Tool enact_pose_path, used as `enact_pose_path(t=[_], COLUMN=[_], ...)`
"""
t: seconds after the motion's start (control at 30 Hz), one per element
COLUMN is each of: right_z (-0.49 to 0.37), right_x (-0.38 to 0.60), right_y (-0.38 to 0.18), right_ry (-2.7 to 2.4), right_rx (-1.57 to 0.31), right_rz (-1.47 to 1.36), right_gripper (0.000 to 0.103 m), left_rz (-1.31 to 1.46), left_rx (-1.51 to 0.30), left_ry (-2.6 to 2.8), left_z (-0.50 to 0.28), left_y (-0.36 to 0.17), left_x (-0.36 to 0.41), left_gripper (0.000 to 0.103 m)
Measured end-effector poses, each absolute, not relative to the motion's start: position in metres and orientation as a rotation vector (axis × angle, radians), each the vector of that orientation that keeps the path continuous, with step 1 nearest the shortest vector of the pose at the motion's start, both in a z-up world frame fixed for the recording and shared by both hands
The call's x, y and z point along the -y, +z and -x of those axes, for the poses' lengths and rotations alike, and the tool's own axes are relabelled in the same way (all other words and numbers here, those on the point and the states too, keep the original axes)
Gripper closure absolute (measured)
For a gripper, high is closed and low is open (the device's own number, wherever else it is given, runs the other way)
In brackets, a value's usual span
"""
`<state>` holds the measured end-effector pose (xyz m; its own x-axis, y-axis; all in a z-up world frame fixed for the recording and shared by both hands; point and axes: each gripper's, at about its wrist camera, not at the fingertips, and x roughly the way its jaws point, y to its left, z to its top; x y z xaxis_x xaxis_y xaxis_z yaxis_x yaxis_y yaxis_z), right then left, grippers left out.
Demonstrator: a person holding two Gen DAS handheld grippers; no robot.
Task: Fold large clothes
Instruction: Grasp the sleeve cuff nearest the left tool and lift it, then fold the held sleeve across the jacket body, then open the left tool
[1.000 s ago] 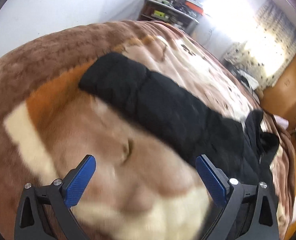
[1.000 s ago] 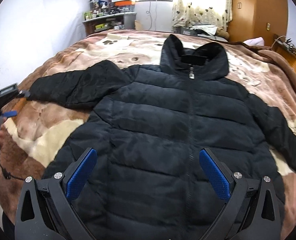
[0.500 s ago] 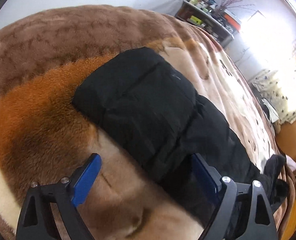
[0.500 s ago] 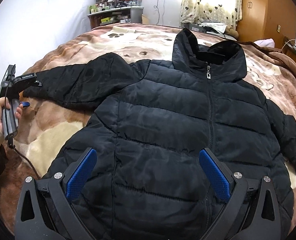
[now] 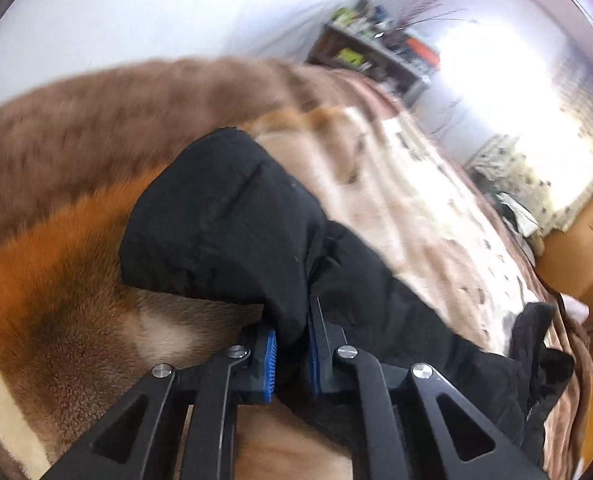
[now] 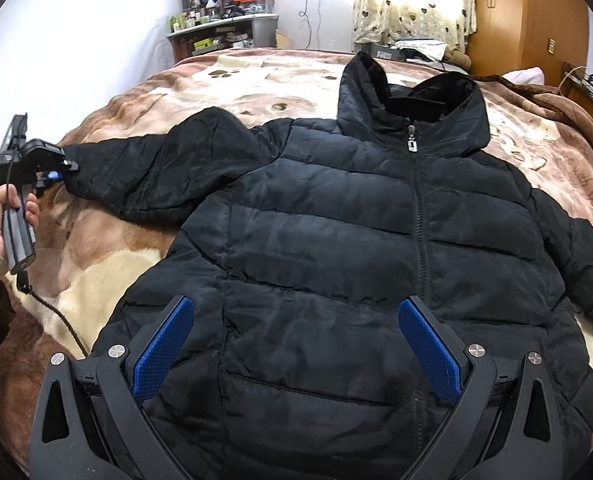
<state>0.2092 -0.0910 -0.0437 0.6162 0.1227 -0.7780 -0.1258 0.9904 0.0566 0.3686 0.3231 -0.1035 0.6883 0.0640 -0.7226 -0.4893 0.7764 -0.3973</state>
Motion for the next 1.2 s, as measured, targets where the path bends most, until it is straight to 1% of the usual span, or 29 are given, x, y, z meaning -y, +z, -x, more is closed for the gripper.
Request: enact_pose_path(t=[0.23, 0.33, 0.53, 0.7, 0.87, 1.03, 1.1, 1.2], right_z=[-0.200, -0.198, -0.190, -0.183, -0.174, -0.166, -0.161, -0.158], right_x=[0.112, 0.124, 0.154, 0.188, 0.224, 0.258, 0.268, 0.283], right_y=[-0.029, -0.023, -0.009, -0.004, -0.004, -0.007, -0.009, -0.012], right_ry=[0.115, 0.104, 0.057, 0.002, -0.051, -0.098, -0.112, -0.133], right_rx=[-0.860, -0.846, -0.811, -0.793, -0.787, -0.789, -0.791, -0.796], right_rz=[-0.030, -0.045, -0.053, -0.096, -0.139, -0.178, -0.181, -0.187], right_gripper=[0.001, 0.001, 0.001, 0.001, 0.001, 0.001, 0.001, 0.001], left_rz=[0.370, 0.277, 0.152, 0.085, 0.049, 0.006, -0.011, -0.093], left_rx=[-0.654, -0.636, -0.614, -0.655, -0.693, -0.717, -0.785, -0.828], left_ry=[0.159, 0.066, -0.105, -0.217, -0.290, -0.320, -0.331, -0.308], left_z=[-0.364, -0.363, -0.354, -0.352, -0.347, -0.344, -0.351, -0.357], left_y=[-0.028, -0.002, 0.028, 0.032, 0.021, 0.004, -0.013, -0.034], left_x=[-0.249, -0.203, -0.106, -0.026, 0.036, 0.092, 0.115, 0.145], left_gripper=[0.090, 0.090, 0.090, 0.090, 0.090, 0.090, 0.090, 0.090])
